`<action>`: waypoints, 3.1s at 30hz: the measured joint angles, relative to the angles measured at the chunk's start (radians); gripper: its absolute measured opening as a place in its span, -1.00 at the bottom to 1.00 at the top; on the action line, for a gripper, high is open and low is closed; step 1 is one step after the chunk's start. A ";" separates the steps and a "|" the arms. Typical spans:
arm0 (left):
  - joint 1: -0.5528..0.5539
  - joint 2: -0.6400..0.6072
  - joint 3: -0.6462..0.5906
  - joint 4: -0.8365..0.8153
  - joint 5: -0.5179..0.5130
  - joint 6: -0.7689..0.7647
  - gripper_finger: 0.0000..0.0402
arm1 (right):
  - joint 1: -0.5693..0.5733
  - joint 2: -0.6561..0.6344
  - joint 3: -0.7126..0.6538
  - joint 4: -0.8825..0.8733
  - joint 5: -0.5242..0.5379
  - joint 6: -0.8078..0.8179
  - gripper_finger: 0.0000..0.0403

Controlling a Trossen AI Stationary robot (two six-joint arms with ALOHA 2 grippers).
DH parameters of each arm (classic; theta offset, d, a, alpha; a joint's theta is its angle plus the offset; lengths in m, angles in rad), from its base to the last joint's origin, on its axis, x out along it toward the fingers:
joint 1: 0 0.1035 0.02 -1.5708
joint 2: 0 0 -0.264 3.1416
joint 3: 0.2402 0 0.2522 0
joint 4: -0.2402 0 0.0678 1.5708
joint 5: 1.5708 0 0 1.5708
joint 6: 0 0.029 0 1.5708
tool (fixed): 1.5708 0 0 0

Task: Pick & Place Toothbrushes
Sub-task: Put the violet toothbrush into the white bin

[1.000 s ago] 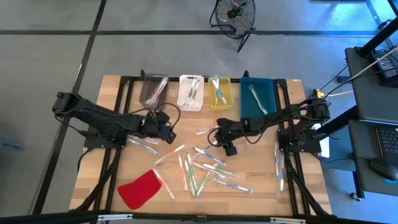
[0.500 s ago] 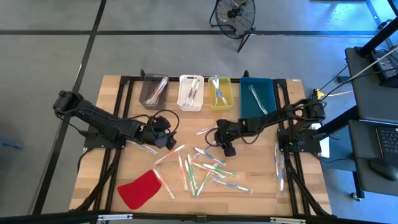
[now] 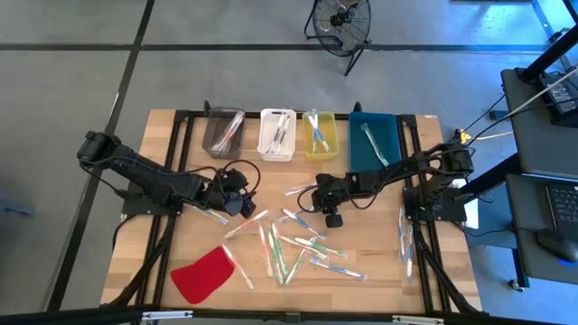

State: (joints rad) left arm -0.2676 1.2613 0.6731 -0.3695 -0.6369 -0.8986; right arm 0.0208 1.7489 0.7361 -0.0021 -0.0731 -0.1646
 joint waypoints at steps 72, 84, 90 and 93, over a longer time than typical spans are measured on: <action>-0.005 0.188 0.001 0.239 -0.125 0.114 -0.03 | 0.072 -0.226 -0.005 -0.028 0.537 -0.030 -0.81; 0.027 0.231 0.001 0.524 -0.060 0.333 -0.11 | 0.016 -0.316 -0.005 0.010 0.608 0.068 -0.83; 0.105 0.231 0.001 0.648 0.103 0.465 -0.18 | 0.001 -0.456 -0.005 -0.034 0.607 0.074 -0.88; 0.145 0.231 0.001 0.713 0.153 0.529 -0.21 | 0.001 -0.521 -0.005 -0.063 0.600 0.106 -0.85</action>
State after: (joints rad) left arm -0.1223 1.4925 0.6739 0.3433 -0.4837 -0.3699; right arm 0.0219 1.2278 0.7315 -0.0654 0.5266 -0.0582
